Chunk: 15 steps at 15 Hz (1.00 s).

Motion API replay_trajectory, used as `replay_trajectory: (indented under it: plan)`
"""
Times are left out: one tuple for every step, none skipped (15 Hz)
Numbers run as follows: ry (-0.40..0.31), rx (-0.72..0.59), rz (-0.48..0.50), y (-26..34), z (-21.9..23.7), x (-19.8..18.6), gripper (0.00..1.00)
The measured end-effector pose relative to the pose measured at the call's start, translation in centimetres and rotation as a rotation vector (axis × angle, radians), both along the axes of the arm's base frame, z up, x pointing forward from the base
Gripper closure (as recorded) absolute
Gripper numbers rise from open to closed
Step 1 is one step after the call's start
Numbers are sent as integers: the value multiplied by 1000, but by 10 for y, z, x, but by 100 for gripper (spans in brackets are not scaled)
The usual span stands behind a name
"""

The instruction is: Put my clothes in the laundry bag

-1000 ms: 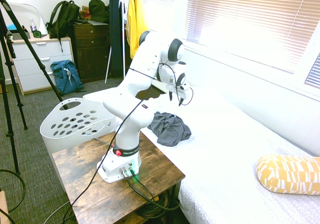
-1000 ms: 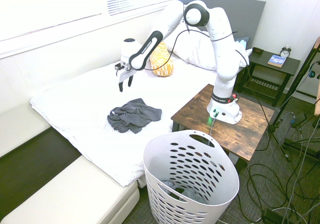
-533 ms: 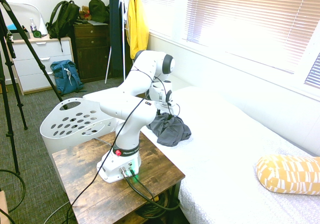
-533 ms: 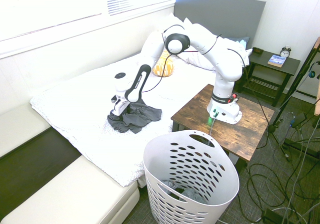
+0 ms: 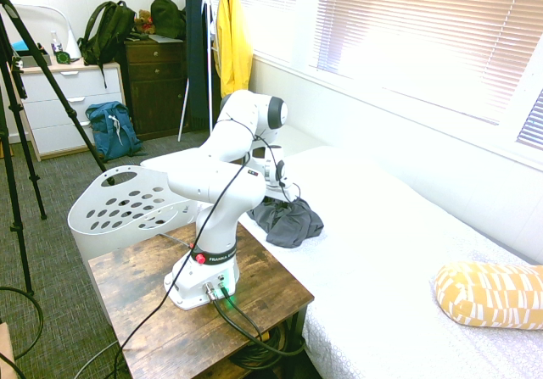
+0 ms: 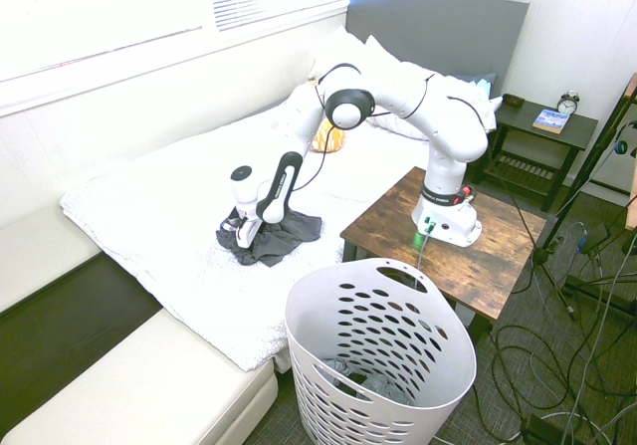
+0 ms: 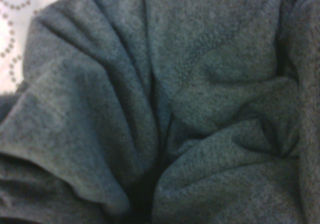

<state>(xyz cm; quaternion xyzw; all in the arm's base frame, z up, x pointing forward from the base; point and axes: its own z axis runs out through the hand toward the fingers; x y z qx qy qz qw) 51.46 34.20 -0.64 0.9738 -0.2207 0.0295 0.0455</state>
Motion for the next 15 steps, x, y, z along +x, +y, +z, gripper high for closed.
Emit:
replay_trajectory:
  plan:
    - [9,12,-13,-2,1,2,100]
    - [19,29,-25,-3,2,4,100]
    - [29,49,-34,-4,4,6,100]
    - [38,69,-47,-5,6,8,100]
    - [46,90,-60,-7,9,11,100]
    - [53,109,-71,-10,12,14,100]
    - [60,123,-78,-14,15,18,100]
    - [64,131,-81,-19,17,21,100]
    - [68,134,-85,-22,17,23,100]
    - [71,138,-90,-23,18,24,100]
    - [72,143,-93,-23,19,24,100]
    - [73,146,-95,-22,20,25,100]
    - [74,147,-97,-23,20,25,100]
    - [77,148,-99,-24,20,25,100]
    - [80,151,-103,-25,19,25,100]
